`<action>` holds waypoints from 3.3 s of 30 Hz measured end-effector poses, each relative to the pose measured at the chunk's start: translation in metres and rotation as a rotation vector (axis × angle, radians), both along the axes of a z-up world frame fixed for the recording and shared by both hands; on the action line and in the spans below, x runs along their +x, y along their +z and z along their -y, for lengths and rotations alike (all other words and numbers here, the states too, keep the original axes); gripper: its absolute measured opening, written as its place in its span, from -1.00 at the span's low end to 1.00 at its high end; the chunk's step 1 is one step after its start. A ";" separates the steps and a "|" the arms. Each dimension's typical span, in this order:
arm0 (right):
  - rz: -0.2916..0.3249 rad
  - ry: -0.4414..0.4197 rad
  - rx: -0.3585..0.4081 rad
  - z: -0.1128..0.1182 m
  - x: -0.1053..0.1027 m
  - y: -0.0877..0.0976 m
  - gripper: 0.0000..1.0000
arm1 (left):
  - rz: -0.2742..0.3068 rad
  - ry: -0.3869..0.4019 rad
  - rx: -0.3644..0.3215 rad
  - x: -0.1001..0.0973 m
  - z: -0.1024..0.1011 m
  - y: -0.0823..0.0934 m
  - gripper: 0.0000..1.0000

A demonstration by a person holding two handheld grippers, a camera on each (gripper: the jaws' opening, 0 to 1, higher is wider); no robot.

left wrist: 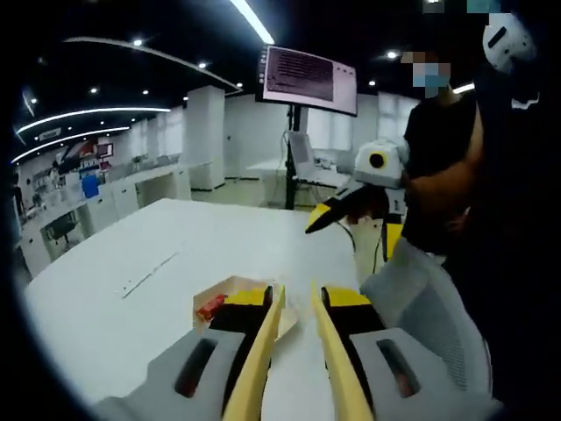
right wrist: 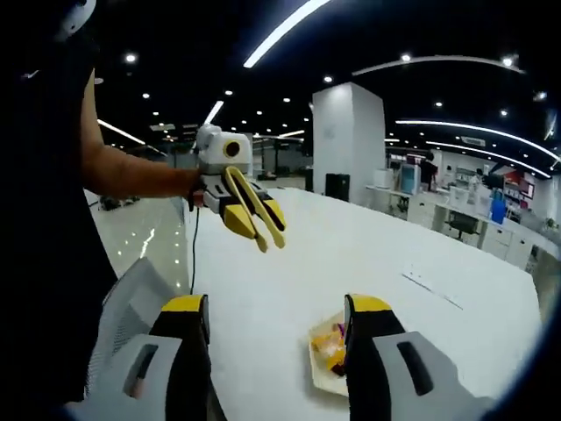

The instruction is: Place the target food into the container with the food tongs after gripping and lifting it, then release it inside without dropping or visibly crushing the food.

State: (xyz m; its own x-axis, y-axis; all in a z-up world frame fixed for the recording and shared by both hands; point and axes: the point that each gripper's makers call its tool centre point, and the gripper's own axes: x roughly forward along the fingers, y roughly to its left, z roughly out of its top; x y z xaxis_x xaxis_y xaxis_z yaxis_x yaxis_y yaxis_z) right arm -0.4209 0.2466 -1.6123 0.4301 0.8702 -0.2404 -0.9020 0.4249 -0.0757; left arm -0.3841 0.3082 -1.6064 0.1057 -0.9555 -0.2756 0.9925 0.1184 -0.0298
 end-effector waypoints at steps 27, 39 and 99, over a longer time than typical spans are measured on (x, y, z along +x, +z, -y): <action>-0.102 0.282 0.069 -0.056 -0.011 0.029 -0.86 | -0.066 -0.124 -0.146 -0.047 0.015 0.036 -0.71; -0.118 0.180 -0.010 -0.044 0.000 0.019 -0.96 | -0.007 -0.010 -0.009 -0.024 -0.010 0.011 -0.40; -0.108 0.168 -0.192 -0.034 0.006 -0.083 -0.57 | 0.183 -0.137 0.600 -0.024 -0.014 -0.113 -0.75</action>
